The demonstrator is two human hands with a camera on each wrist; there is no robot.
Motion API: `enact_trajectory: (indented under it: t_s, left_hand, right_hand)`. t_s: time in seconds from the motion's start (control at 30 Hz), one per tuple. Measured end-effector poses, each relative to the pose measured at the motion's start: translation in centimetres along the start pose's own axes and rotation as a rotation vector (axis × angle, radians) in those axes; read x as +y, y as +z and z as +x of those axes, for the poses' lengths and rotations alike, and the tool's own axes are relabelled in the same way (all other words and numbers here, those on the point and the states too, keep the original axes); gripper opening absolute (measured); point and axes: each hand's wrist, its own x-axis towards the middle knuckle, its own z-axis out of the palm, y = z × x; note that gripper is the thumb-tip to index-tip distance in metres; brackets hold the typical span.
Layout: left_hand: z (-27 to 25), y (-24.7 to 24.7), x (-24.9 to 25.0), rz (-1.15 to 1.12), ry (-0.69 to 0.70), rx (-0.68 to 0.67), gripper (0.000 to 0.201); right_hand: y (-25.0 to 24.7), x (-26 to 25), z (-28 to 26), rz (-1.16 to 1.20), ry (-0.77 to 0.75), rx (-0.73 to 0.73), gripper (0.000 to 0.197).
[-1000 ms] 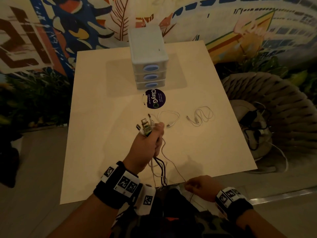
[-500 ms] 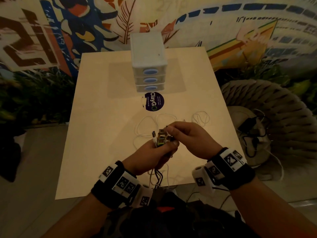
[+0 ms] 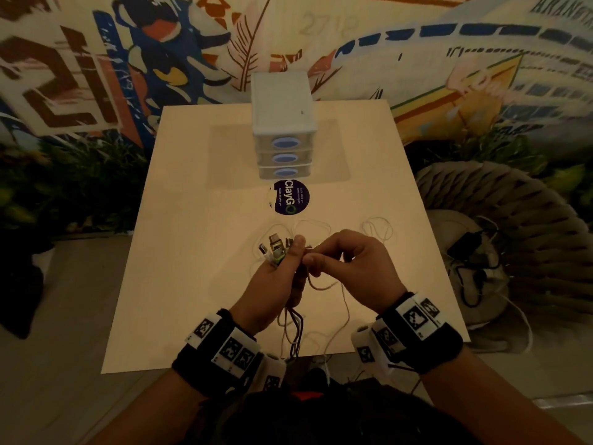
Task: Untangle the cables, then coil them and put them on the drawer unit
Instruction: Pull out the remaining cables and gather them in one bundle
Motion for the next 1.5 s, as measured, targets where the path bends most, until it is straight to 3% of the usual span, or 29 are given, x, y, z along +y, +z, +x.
enact_trajectory:
  t_s: [0.1, 0.13, 0.27, 0.33, 0.4, 0.47, 0.6, 0.67, 0.77, 0.87, 0.97, 1.07, 1.13, 1.2, 1.33, 1.5]
  left_hand:
    - [0.0, 0.4, 0.1, 0.003, -0.002, 0.006, 0.049]
    - [0.0, 0.5, 0.2, -0.018, 0.004, -0.005, 0.049]
    - [0.2, 1.1, 1.4, -0.012, 0.056, 0.081, 0.059]
    - [0.6, 1.6, 2.1, -0.043, 0.098, 0.110, 0.052]
    - [1.2, 1.6, 2.8, -0.078, 0.173, 0.096, 0.050]
    - [1.8, 1.0, 3.4, -0.083, 0.236, 0.118, 0.050]
    - [1.6, -0.6, 4.6, -0.158, 0.237, 0.062, 0.050]
    - [1.5, -1.2, 4.9, -0.165, 0.258, 0.050, 0.046]
    - [1.6, -2.4, 5.2, -0.174, 0.284, 0.066, 0.034]
    - [1.5, -3.4, 4.7, -0.139, 0.297, 0.053, 0.042]
    - [1.1, -2.7, 3.6, -0.104, 0.252, 0.002, 0.038]
    - [0.4, -1.4, 2.8, -0.149, 0.156, -0.081, 0.033]
    - [0.0, -0.7, 2.7, -0.136, 0.147, -0.192, 0.025]
    - [-0.3, 0.0, 2.8, -0.019, 0.195, -0.285, 0.013]
    - [-0.4, 1.2, 2.8, 0.065, 0.237, -0.293, 0.035]
    - [-0.1, -0.3, 3.5, 0.269, 0.315, -0.184, 0.029]
  right_hand:
    - [0.2, 0.9, 0.1, -0.072, 0.067, 0.071, 0.012]
    - [0.3, 1.1, 0.0, -0.045, 0.113, 0.032, 0.018]
    - [1.6, 1.9, -0.6, 0.174, 0.201, -0.353, 0.061]
    - [2.8, 2.2, -0.8, 0.160, 0.247, -0.446, 0.051]
    - [3.6, 2.1, -0.8, 0.091, 0.291, -0.505, 0.013]
    - [3.9, 1.6, -0.6, 0.050, 0.295, -0.517, 0.031]
    - [3.3, 2.4, -0.7, -0.110, 0.262, -0.483, 0.038]
    - [2.9, 3.4, -1.4, -0.163, 0.321, -0.527, 0.043]
    - [2.7, 5.6, -3.4, -0.059, 0.464, -0.501, 0.049]
    - [2.4, 7.6, -5.3, -0.078, 0.548, -0.498, 0.053]
    - [1.7, 8.7, -6.1, -0.162, 0.657, -0.607, 0.057]
    - [0.7, 8.1, -5.6, -0.285, 0.581, -0.795, 0.048]
    - [-0.1, 6.1, -4.6, -0.179, 0.509, -0.783, 0.034]
    - [-0.5, 3.9, -3.0, 0.032, 0.444, -0.733, 0.031]
    - [1.1, 1.1, -1.0, 0.137, 0.357, -0.781, 0.009]
    - [2.9, 0.8, -0.8, 0.077, 0.489, -0.619, 0.042]
